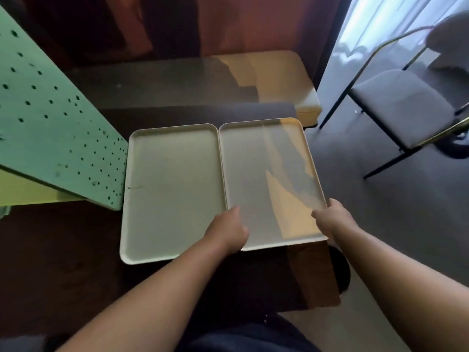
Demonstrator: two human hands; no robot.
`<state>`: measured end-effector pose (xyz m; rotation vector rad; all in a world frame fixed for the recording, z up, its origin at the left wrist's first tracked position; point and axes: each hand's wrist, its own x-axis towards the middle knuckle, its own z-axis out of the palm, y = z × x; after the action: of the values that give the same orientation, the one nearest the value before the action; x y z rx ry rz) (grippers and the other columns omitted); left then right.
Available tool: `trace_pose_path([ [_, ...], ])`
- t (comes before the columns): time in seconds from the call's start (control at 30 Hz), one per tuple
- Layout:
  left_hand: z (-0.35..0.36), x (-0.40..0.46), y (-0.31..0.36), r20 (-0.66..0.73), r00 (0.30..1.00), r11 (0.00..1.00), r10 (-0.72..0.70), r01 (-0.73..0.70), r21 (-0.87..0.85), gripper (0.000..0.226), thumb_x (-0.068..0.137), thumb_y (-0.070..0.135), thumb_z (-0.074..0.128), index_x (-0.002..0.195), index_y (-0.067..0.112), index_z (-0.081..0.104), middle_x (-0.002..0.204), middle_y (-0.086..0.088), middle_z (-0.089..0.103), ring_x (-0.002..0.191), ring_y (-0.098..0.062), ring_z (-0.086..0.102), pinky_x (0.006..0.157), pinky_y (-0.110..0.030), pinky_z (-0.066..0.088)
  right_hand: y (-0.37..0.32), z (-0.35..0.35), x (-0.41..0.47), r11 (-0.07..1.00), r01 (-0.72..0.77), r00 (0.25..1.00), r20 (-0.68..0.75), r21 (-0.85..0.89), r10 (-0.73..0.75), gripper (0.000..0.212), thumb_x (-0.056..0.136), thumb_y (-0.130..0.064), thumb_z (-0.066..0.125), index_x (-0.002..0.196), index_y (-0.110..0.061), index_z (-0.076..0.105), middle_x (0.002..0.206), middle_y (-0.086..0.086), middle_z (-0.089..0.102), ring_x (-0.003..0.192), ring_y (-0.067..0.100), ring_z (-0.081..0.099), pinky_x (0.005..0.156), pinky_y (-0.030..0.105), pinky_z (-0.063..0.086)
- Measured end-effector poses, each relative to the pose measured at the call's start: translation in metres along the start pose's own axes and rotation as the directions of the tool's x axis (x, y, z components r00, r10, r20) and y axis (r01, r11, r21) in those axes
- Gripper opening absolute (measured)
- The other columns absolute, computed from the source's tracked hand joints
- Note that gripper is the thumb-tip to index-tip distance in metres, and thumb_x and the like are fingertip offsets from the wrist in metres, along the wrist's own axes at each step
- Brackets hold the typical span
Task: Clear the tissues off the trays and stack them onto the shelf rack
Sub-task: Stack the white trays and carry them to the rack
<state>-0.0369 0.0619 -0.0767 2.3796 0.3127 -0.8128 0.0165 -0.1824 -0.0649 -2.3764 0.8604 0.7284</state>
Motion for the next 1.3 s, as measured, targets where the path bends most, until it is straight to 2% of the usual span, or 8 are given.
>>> trace_pose_path([
  [0.13,0.007,0.001,0.003,0.050,0.998,0.999,-0.027,0.026,0.030,0.070,0.091,0.022,0.050,0.158,0.016,0.031,0.160,-0.006,0.041,0.145,-0.027,0.041,0.115,-0.034,0.037,0.007,-0.001,0.009,0.997,0.023,1.000,0.016,0.076,-0.024,0.051,0.091,-0.034,0.055,0.140,-0.018,0.048,0.122,0.007,0.062,0.101,0.031,0.061,0.082,0.041,0.055],
  [0.23,0.007,0.002,0.005,0.030,0.999,0.999,-0.045,0.045,0.017,0.069,0.090,0.022,0.054,0.155,0.014,0.034,0.158,-0.010,0.042,0.142,-0.028,0.044,0.114,-0.033,0.037,0.010,-0.007,0.020,0.990,0.043,0.999,-0.011,0.131,-0.042,0.036,0.095,-0.040,0.052,0.117,-0.013,0.062,0.111,0.008,0.067,0.092,0.028,0.062,0.075,0.038,0.049],
  [0.33,0.003,-0.003,0.003,-0.106,0.989,0.988,-0.101,0.088,-0.124,0.058,0.089,0.018,0.057,0.146,0.012,0.046,0.143,-0.010,0.050,0.128,-0.027,0.054,0.107,-0.033,0.043,0.010,-0.014,0.025,0.953,0.132,0.991,-0.038,0.272,-0.126,0.041,0.102,-0.045,0.046,0.093,-0.011,0.066,0.093,0.010,0.068,0.085,0.030,0.063,0.077,0.040,0.051],
  [0.47,-0.009,-0.010,-0.003,-0.360,0.911,0.949,-0.198,0.087,-0.302,0.030,0.090,0.016,0.055,0.120,0.013,0.057,0.120,-0.007,0.056,0.102,-0.026,0.059,0.086,-0.032,0.046,0.001,-0.021,0.017,0.898,0.264,0.964,-0.106,0.352,-0.242,0.043,0.107,-0.042,0.042,0.086,-0.010,0.062,0.082,0.006,0.065,0.078,0.027,0.062,0.062,0.034,0.047],
  [0.57,-0.018,-0.014,-0.012,-0.420,0.886,0.930,-0.194,0.030,-0.367,0.021,0.092,0.016,0.047,0.107,0.018,0.062,0.109,-0.005,0.065,0.097,-0.027,0.062,0.082,-0.035,0.050,-0.011,-0.014,0.012,0.884,0.268,0.963,-0.083,0.384,-0.256,0.043,0.105,-0.045,0.041,0.090,-0.012,0.063,0.090,0.007,0.070,0.087,0.029,0.068,0.079,0.044,0.057],
  [0.73,-0.036,-0.023,-0.043,-0.484,0.819,0.884,-0.308,0.059,-0.463,0.033,0.093,0.017,0.036,0.111,0.016,0.064,0.108,-0.006,0.067,0.097,-0.028,0.064,0.087,-0.044,0.057,-0.042,0.019,-0.008,0.876,0.290,0.951,-0.016,0.385,-0.307,0.042,0.107,-0.042,0.041,0.092,-0.009,0.064,0.094,0.009,0.070,0.091,0.030,0.066,0.086,0.045,0.055],
  [1.03,-0.053,-0.042,-0.118,-0.494,0.725,0.851,-0.479,0.245,-0.466,0.038,0.097,0.006,0.037,0.122,0.011,0.065,0.116,-0.010,0.064,0.105,-0.033,0.063,0.092,-0.041,0.054,-0.076,0.089,-0.047,0.867,0.392,0.903,0.052,0.307,-0.427,0.039,0.107,-0.041,0.040,0.087,-0.012,0.057,0.086,0.006,0.066,0.083,0.028,0.063,0.080,0.044,0.052],
  [1.3,-0.078,-0.043,-0.165,-0.488,0.760,0.889,-0.428,0.257,-0.379,0.031,0.100,0.003,0.042,0.121,0.000,0.064,0.114,-0.016,0.057,0.100,-0.033,0.058,0.085,-0.033,0.045,-0.100,0.128,-0.062,0.907,0.387,0.914,0.058,0.164,-0.401,0.042,0.106,-0.041,0.039,0.084,-0.009,0.054,0.085,0.007,0.063,0.077,0.026,0.058,0.068,0.039,0.043],
])
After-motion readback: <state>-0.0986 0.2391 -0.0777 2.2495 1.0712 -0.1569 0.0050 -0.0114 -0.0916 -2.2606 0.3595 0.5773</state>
